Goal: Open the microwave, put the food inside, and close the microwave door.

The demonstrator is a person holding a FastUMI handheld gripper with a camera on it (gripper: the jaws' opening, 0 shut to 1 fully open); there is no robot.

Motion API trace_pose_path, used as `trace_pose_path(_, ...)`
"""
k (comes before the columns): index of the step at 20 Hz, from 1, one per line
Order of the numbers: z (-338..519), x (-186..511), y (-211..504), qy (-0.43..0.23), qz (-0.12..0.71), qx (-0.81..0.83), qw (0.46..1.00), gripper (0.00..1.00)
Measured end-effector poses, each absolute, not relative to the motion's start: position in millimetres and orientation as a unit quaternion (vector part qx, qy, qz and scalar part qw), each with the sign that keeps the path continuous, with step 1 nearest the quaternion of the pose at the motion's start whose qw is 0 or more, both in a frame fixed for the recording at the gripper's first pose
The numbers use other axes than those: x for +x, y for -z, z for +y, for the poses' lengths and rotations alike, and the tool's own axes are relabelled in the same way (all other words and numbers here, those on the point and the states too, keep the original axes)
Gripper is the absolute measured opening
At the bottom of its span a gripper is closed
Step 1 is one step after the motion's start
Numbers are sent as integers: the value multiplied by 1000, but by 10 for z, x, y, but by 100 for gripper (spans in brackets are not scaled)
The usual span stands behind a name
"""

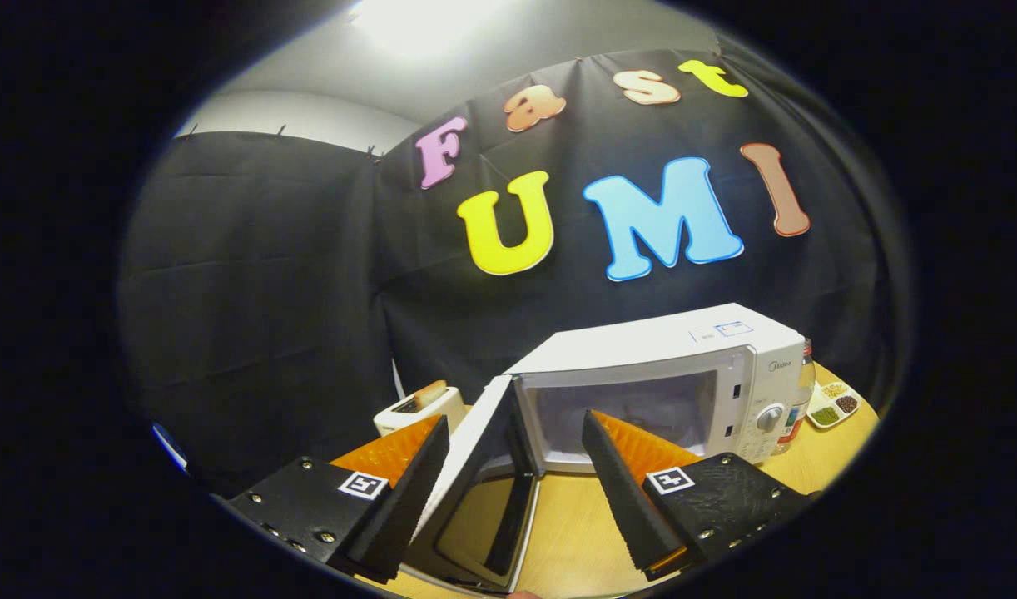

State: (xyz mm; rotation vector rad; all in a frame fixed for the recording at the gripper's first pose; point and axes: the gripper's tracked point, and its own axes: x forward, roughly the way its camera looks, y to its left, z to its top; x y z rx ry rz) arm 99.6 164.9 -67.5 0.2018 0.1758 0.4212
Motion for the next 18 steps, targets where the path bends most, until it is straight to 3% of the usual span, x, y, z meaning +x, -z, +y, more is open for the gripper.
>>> trace_pose_path(9,2296,57,560,-296,85,91,947,97)
trace_pose_path(17,2852,-453,1060,-373,139,57,916,97)
trace_pose_path(18,2890,-475,1148,-375,150,54,913,93)
